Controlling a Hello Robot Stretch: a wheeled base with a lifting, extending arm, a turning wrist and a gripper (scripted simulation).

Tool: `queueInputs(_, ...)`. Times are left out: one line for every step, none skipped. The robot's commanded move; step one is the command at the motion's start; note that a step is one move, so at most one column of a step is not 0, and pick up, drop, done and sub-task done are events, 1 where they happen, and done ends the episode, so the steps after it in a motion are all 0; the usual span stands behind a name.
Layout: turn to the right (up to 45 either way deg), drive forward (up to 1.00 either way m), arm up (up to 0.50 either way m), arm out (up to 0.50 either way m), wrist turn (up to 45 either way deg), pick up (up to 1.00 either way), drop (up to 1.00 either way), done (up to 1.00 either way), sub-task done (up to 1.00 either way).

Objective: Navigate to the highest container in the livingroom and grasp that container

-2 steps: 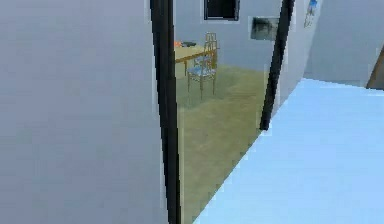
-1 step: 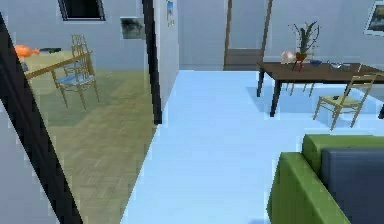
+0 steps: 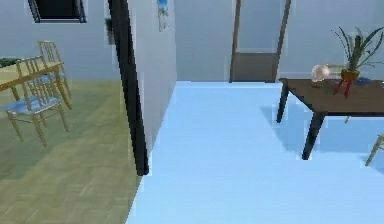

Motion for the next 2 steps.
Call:
queueInputs(6.0, 0.00, 0.00, 0.00, 0.0, 0.00, 0.00, 0.00, 0.00)
queueInputs(0.0, 0.20, 0.00, 0.00, 0.0, 0.00, 0.00, 0.00, 0.00)
